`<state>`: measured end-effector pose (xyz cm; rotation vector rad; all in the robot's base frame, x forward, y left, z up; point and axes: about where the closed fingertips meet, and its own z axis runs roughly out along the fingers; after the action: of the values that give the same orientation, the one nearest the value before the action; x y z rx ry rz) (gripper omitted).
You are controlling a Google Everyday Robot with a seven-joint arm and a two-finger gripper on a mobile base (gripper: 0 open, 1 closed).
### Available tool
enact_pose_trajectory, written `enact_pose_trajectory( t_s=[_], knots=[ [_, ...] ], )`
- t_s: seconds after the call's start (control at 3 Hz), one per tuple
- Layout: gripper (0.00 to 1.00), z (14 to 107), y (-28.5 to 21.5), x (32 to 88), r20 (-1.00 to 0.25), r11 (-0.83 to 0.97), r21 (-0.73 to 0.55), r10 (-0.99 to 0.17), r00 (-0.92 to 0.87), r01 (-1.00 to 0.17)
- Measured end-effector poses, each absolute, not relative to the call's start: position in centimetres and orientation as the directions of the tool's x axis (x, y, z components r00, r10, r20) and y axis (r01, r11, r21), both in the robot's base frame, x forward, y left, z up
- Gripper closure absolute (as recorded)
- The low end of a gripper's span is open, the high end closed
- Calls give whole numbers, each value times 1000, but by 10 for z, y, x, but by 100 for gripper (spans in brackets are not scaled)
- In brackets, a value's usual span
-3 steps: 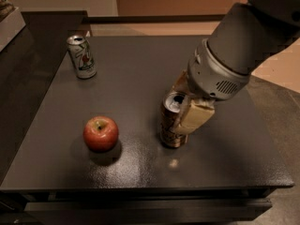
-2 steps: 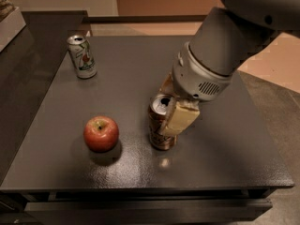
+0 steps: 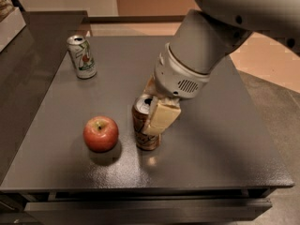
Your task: Move orange can near apple
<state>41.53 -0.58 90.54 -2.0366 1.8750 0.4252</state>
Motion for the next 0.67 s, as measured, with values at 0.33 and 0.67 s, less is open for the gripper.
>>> enact_pose_trajectory(
  t_s=[0.33, 0.67],
  knots=[
    [83, 906, 4, 418, -459, -71, -42, -885, 82, -997],
    [60, 906, 11, 419, -480, -65, -44, -874, 78, -997]
  ],
)
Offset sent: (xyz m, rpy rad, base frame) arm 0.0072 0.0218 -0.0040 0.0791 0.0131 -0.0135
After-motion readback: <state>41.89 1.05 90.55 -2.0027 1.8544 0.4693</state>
